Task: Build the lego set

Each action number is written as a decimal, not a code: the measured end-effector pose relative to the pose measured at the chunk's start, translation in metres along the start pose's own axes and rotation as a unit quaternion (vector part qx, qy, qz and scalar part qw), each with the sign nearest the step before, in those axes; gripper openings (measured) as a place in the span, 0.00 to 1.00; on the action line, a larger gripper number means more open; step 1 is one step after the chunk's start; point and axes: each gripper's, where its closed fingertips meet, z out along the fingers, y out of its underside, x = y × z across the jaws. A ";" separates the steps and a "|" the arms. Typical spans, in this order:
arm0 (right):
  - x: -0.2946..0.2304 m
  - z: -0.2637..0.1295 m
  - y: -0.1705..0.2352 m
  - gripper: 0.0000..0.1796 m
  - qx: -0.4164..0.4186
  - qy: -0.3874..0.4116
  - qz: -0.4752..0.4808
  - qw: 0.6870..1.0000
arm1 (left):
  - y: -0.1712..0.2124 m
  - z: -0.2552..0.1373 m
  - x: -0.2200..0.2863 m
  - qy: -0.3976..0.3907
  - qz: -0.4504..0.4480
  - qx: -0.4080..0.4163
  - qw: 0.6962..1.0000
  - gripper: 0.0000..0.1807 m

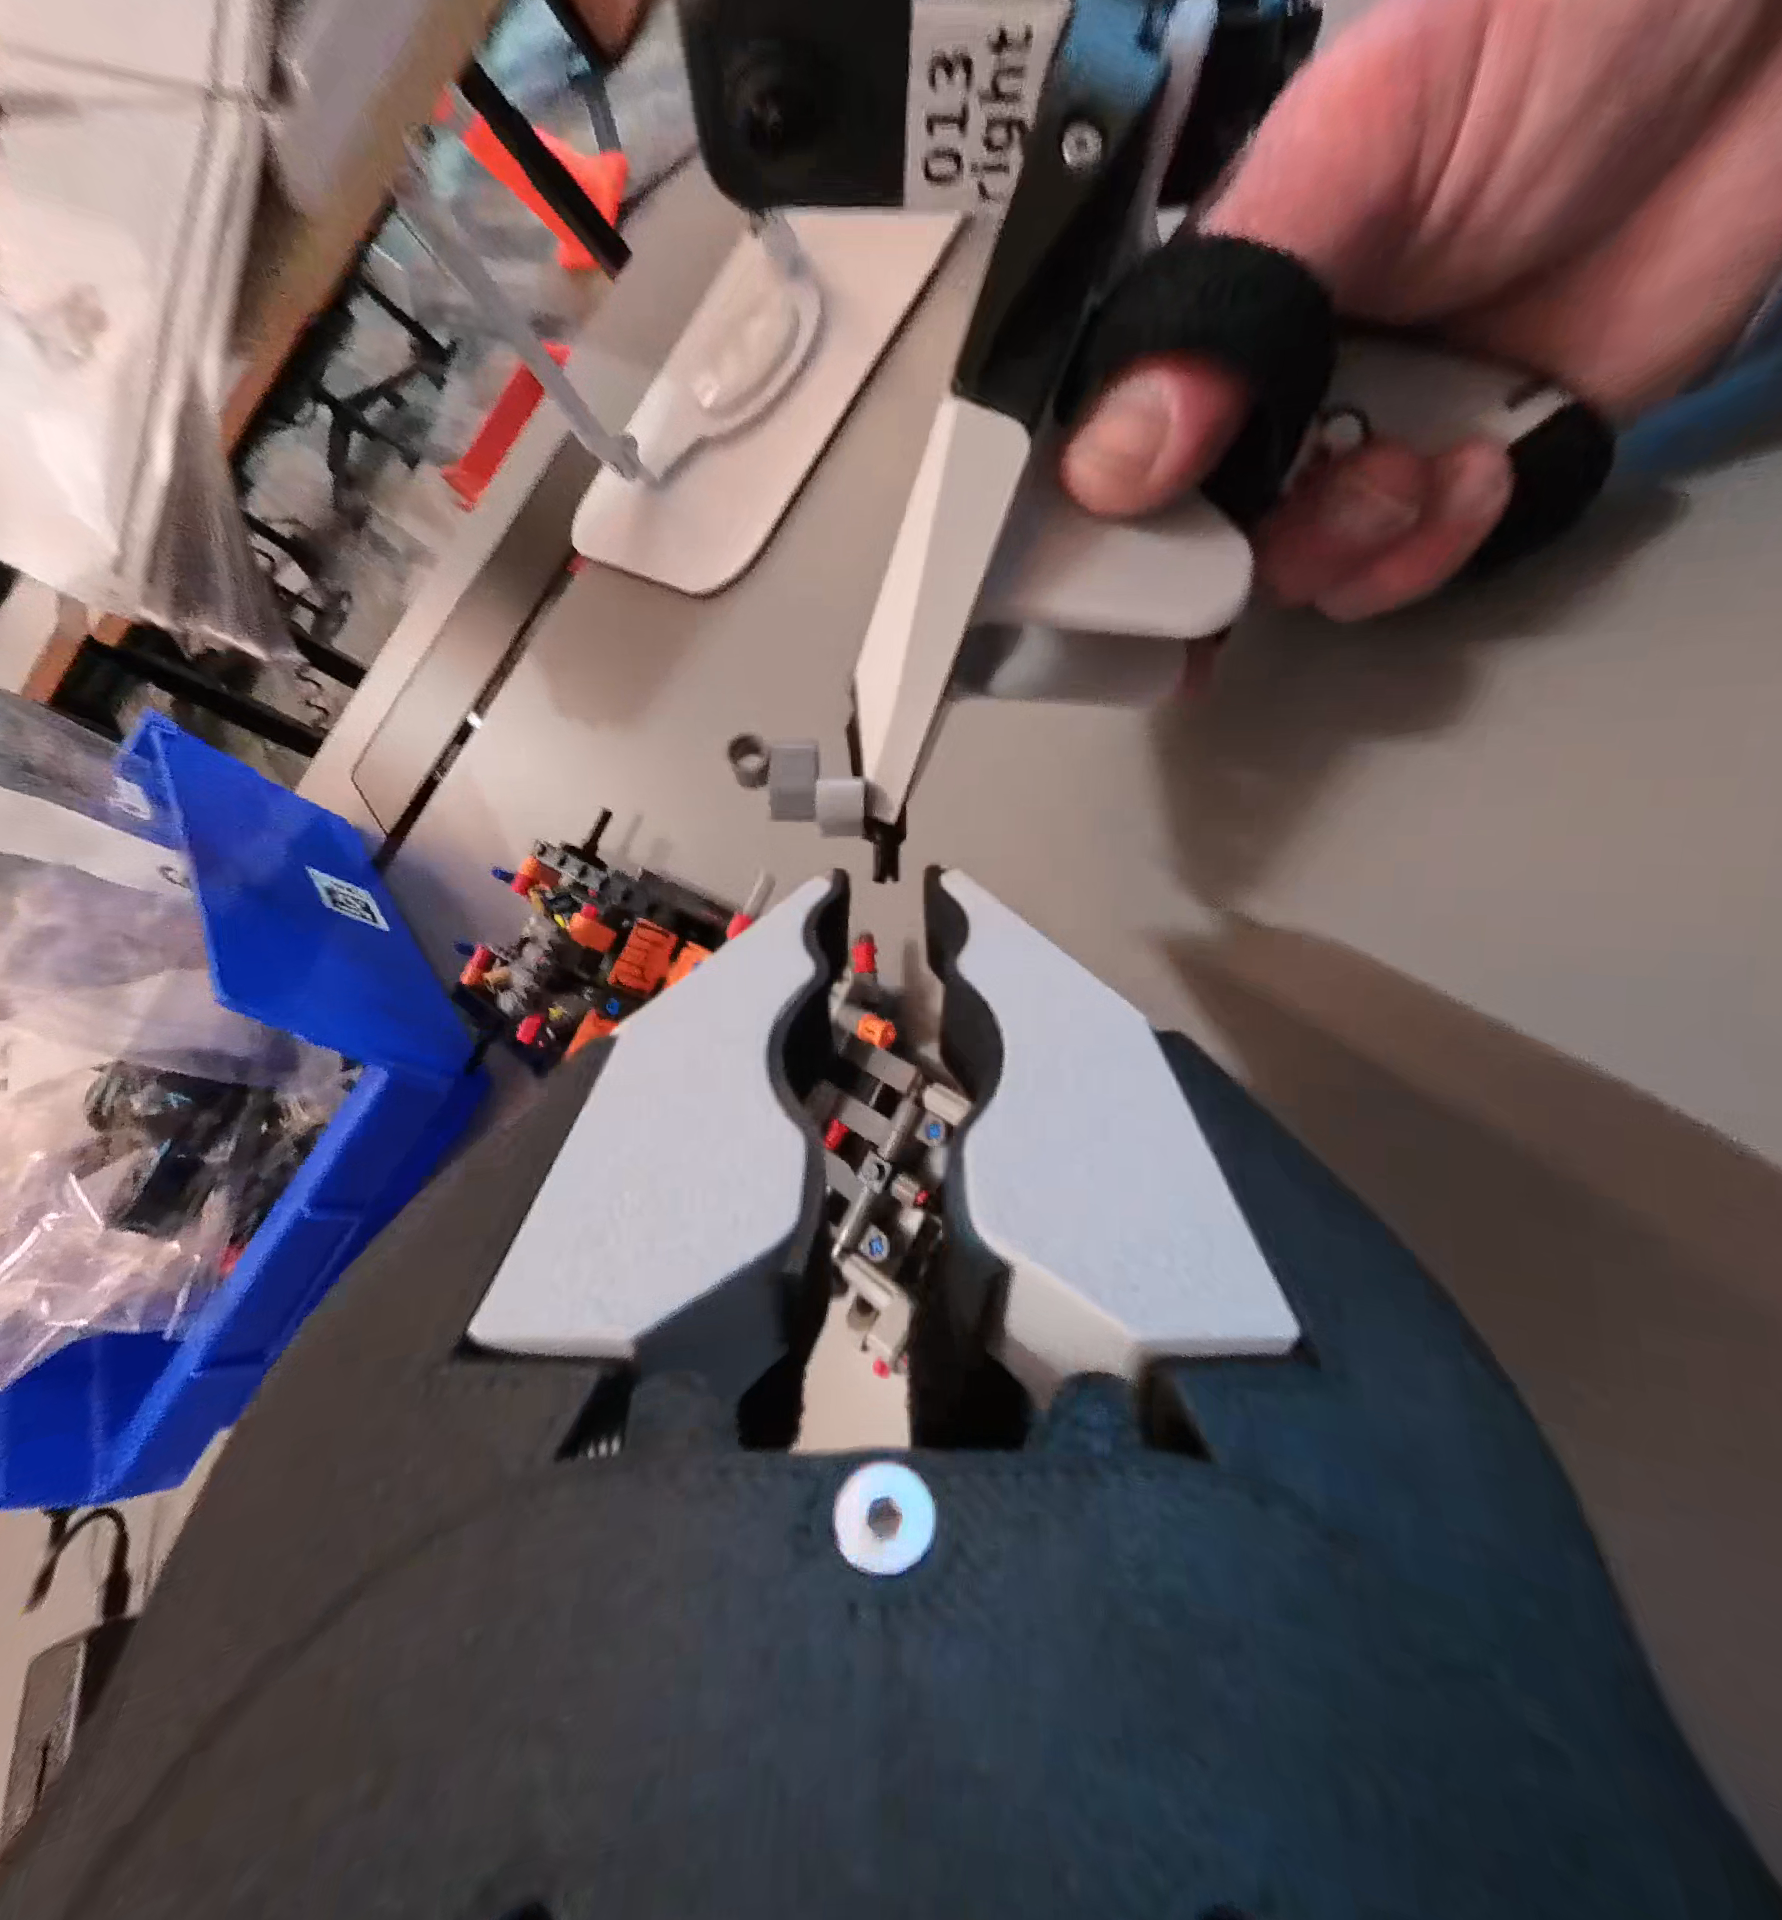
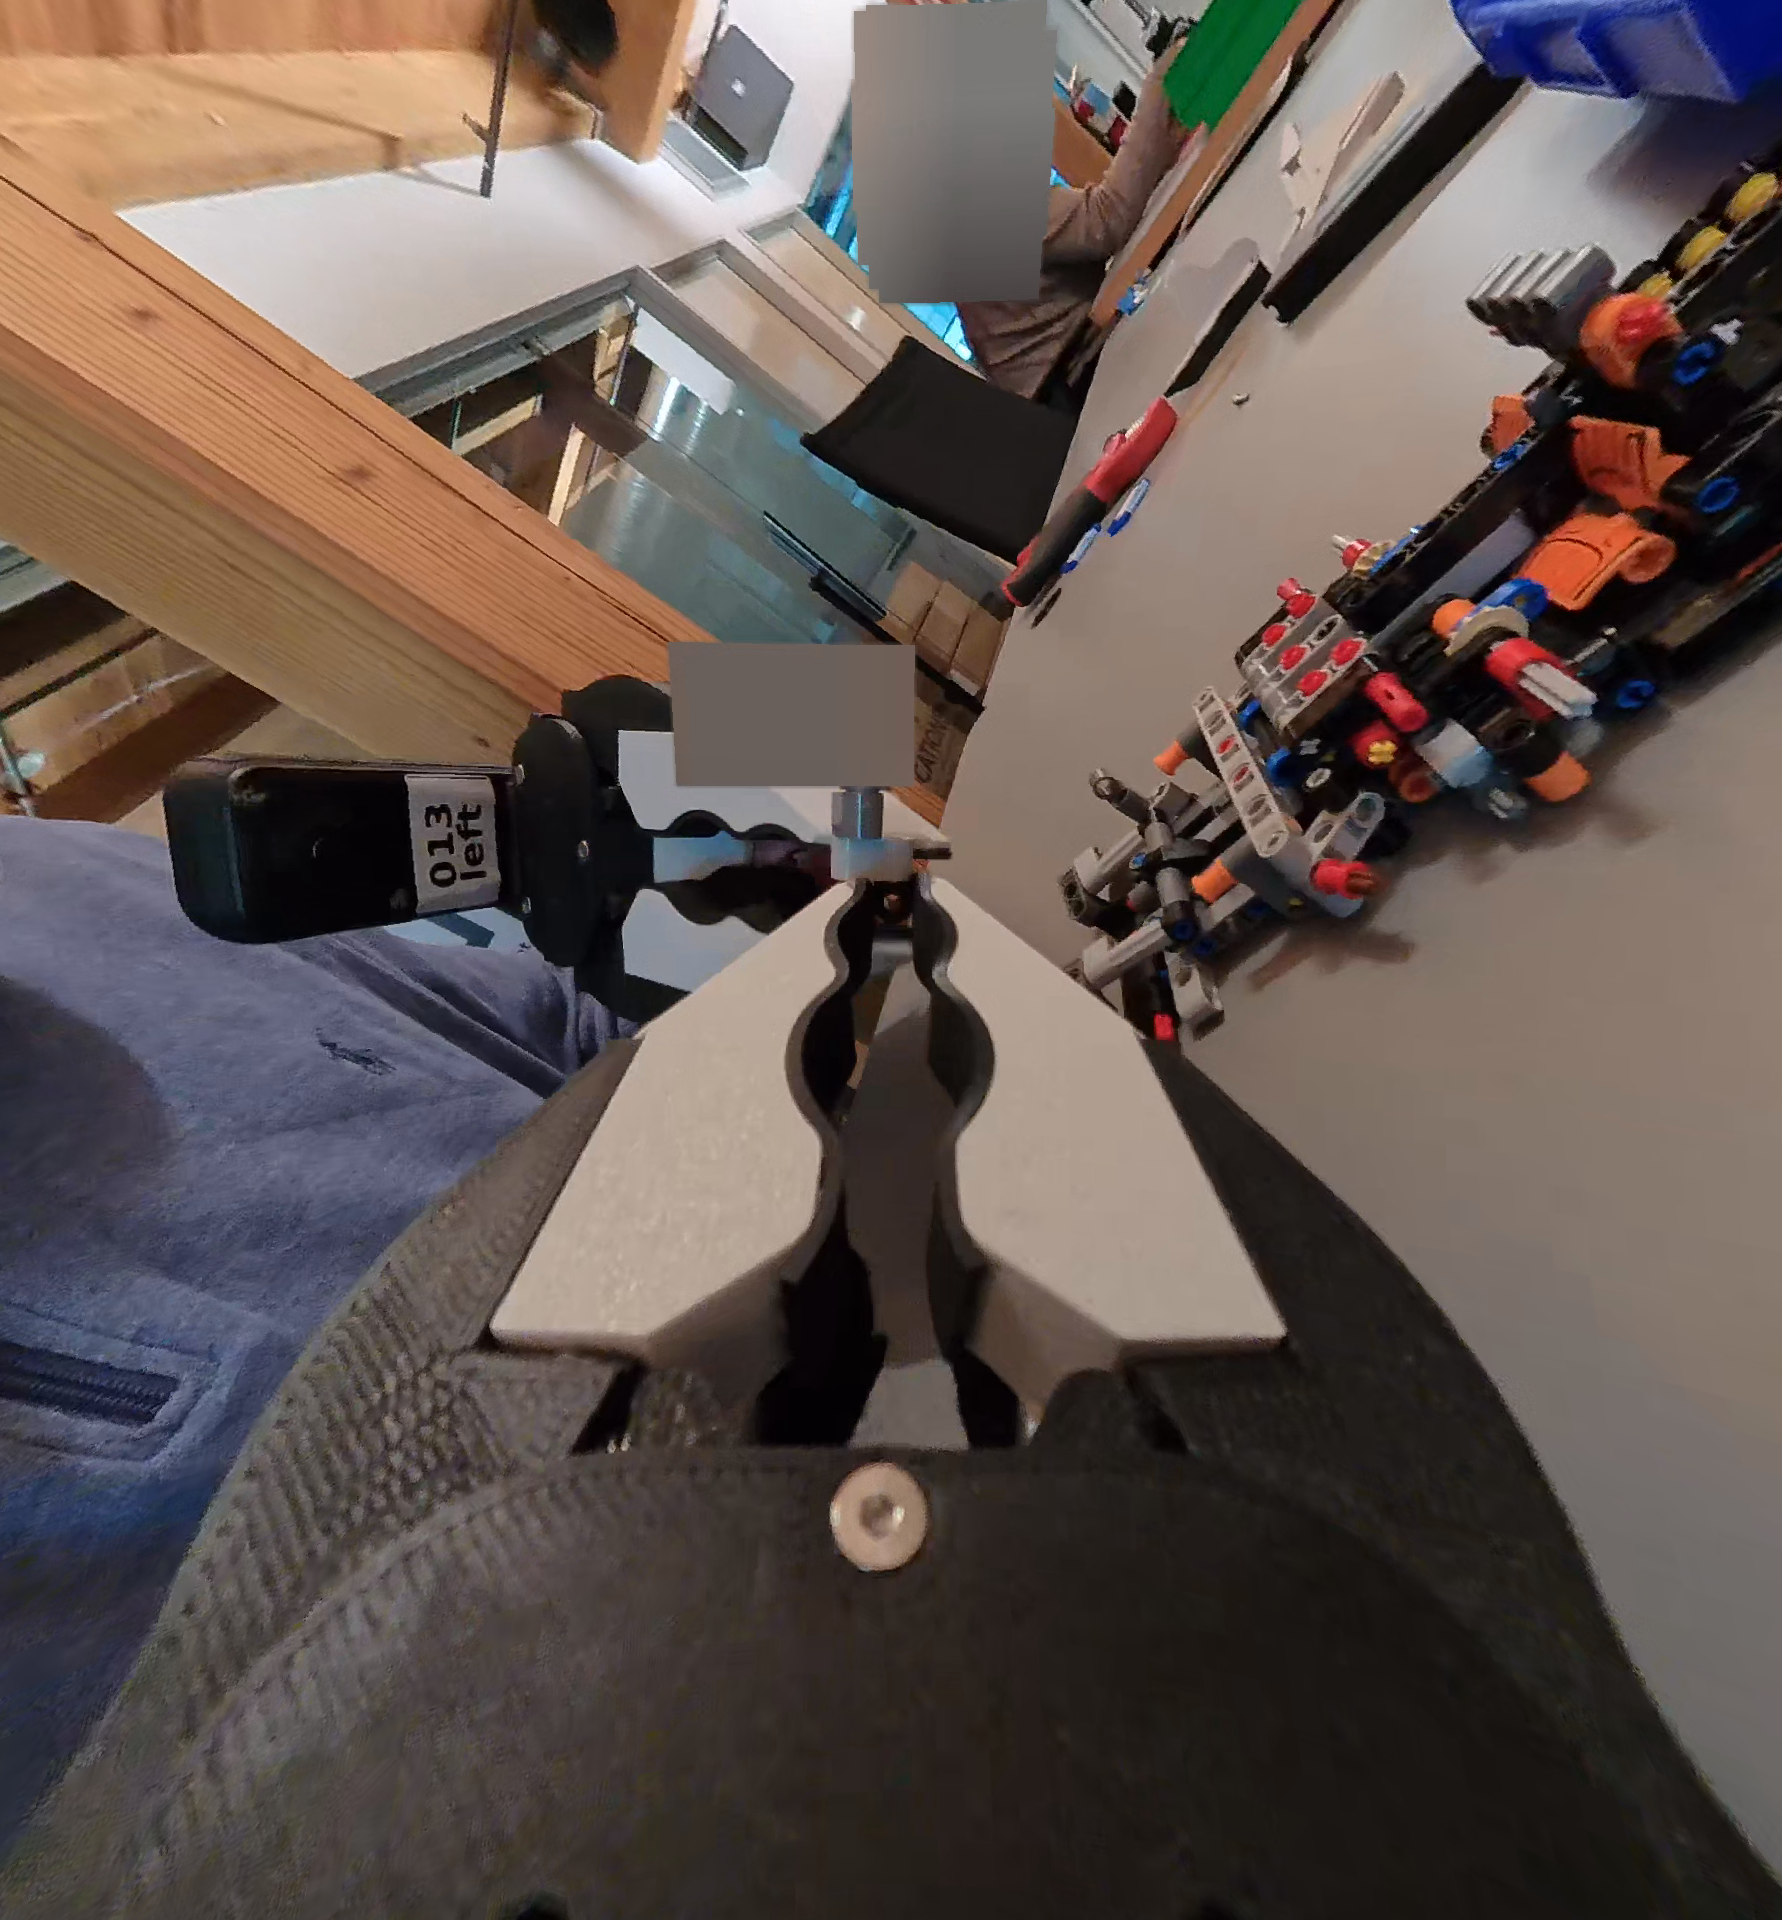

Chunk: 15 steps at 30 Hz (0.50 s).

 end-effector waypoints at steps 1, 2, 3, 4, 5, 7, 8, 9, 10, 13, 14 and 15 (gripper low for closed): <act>-0.002 -0.001 -0.001 0.03 0.005 -0.004 -0.003 1.000 | -0.003 -0.001 -0.001 -0.001 0.002 0.005 1.000 0.04; -0.003 -0.001 -0.002 0.03 0.008 -0.001 -0.008 1.000 | -0.002 -0.001 -0.002 0.000 0.001 0.000 1.000 0.05; -0.002 -0.002 -0.001 0.03 0.005 0.007 -0.018 1.000 | 0.001 -0.001 -0.005 -0.005 -0.002 -0.007 1.000 0.07; 0.000 -0.002 -0.001 0.03 0.004 0.021 -0.031 0.999 | 0.006 -0.002 -0.007 -0.004 -0.011 -0.016 1.000 0.09; 0.002 -0.003 -0.001 0.03 0.003 0.035 -0.040 0.999 | 0.017 -0.004 -0.010 -0.001 -0.028 -0.034 0.999 0.14; 0.007 -0.005 -0.001 0.03 0.004 0.059 -0.046 0.997 | 0.043 -0.012 -0.022 -0.009 -0.073 -0.075 0.994 0.22; 0.010 -0.005 0.000 0.03 0.004 0.072 -0.049 0.996 | 0.054 -0.019 -0.027 -0.013 -0.096 -0.083 0.992 0.22; 0.016 -0.005 0.002 0.03 0.000 0.089 -0.051 0.995 | 0.066 -0.025 -0.030 -0.012 -0.121 -0.095 0.988 0.22; 0.022 -0.005 0.004 0.03 -0.006 0.109 -0.058 0.992 | 0.079 -0.031 -0.032 -0.006 -0.147 -0.115 0.982 0.23; 0.025 0.000 0.008 0.03 -0.021 0.126 -0.075 0.989 | 0.106 -0.040 -0.018 0.041 -0.199 -0.156 0.967 0.24; 0.025 0.002 0.010 0.03 -0.027 0.128 -0.077 0.988 | 0.110 -0.041 -0.014 0.046 -0.200 -0.165 0.965 0.24; 0.026 0.004 0.011 0.03 -0.032 0.128 -0.078 0.988 | 0.110 -0.040 -0.011 0.047 -0.200 -0.165 0.965 0.21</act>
